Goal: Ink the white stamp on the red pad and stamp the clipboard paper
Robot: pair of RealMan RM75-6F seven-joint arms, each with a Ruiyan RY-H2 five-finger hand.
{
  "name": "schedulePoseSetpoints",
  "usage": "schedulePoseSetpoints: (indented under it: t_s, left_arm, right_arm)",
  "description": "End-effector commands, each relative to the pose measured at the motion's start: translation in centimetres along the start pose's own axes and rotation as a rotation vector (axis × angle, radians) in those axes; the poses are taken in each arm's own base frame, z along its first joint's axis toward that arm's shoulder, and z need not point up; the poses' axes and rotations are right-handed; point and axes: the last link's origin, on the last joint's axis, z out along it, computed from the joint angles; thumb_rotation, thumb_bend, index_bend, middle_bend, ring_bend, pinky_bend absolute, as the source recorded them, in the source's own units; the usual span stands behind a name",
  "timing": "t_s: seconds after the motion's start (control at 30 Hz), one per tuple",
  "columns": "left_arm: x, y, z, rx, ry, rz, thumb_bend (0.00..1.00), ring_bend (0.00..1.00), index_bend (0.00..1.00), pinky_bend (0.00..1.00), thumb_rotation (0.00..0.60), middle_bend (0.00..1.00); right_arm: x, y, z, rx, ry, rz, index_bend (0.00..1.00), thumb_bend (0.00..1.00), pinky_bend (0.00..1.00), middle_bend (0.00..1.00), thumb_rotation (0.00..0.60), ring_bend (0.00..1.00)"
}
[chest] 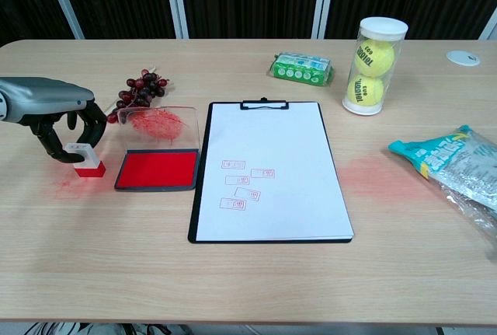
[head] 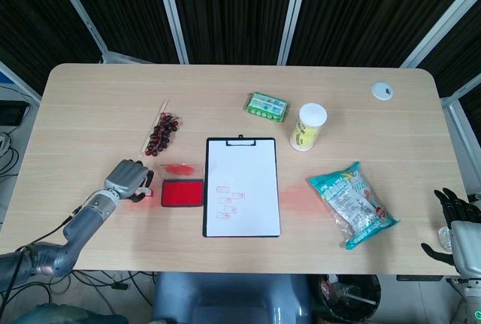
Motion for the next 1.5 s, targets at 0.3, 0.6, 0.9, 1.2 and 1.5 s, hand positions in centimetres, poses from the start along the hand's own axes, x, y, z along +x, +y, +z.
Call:
schedulePoseSetpoints:
  t_s: [0.3, 0.6, 0.9, 1.2, 1.5]
  left_arm:
    - [-0.1, 0.0, -0.1, 0.005, -0.003, 0.006, 0.42, 0.28, 0.58, 0.33, 0.6, 0.56]
    - [0.0, 0.0, -0.1, 0.006, -0.002, 0.008, 0.42, 0.28, 0.58, 0.33, 0.6, 0.56]
    - [0.1, 0.0, -0.2, 0.008, -0.005, 0.006, 0.42, 0.28, 0.58, 0.33, 0.6, 0.56]
    - [0.2, 0.1, -0.1, 0.007, -0.003, 0.002, 0.43, 0.28, 0.58, 0.33, 0.6, 0.56]
    - [2.0, 1.3, -0.7, -0.02, 0.024, -0.016, 0.43, 0.28, 0.58, 0.33, 0.6, 0.56]
  right_arm:
    - [0.0, 0.0, 0.0, 0.002, 0.001, 0.0, 0.13, 0.09, 0.16, 0.1, 0.6, 0.16]
    - [0.0, 0.0, 0.0, 0.0, 0.003, 0.001, 0.13, 0.09, 0.16, 0.1, 0.6, 0.16]
    - [0.0, 0.0, 0.0, -0.001, 0.001, 0.0, 0.13, 0.09, 0.16, 0.1, 0.6, 0.16]
    - [0.0, 0.0, 0.0, -0.003, 0.001, 0.003, 0.13, 0.09, 0.16, 0.1, 0.6, 0.16]
    - [0.0, 0.1, 0.0, -0.006, 0.0, 0.003, 0.13, 0.09, 0.16, 0.1, 0.6, 0.16]
